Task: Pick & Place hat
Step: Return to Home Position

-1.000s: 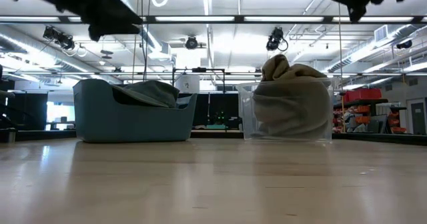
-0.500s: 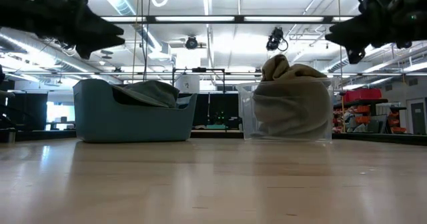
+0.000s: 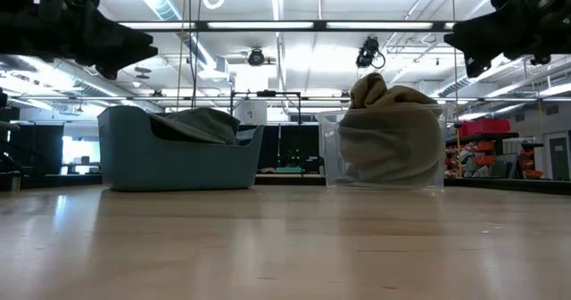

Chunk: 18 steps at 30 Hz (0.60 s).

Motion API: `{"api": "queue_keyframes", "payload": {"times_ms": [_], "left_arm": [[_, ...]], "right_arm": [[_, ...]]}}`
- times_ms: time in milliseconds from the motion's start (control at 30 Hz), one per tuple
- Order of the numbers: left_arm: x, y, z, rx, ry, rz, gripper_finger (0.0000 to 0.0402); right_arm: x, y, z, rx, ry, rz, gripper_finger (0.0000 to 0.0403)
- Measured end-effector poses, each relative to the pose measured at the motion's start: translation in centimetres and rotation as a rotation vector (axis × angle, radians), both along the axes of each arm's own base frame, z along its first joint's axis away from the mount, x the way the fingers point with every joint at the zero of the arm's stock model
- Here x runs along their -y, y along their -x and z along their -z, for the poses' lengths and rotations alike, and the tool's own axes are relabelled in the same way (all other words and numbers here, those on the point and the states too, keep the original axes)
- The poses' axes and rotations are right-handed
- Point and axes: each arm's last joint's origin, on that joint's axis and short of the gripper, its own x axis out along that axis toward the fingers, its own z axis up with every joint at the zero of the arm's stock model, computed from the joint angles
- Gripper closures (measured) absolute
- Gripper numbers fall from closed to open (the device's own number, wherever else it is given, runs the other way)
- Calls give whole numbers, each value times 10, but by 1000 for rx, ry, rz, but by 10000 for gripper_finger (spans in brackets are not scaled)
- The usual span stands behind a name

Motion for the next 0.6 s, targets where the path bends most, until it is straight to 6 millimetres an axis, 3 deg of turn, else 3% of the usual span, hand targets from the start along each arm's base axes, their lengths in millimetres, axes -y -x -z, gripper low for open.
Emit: {"api": "queue_keyframes", "payload": {"times_ms": [200, 367, 600], "left_arm": [[1, 0, 19, -3, 13, 26, 225], [2, 1, 16, 22, -57, 85, 225], [3, 1, 17, 5, -64, 99, 225]], "right_arm": [[1, -2, 20, 3, -42, 0, 295], [2, -3, 36, 32, -50, -3, 295], [1, -3, 37, 31, -20, -26, 295]]}}
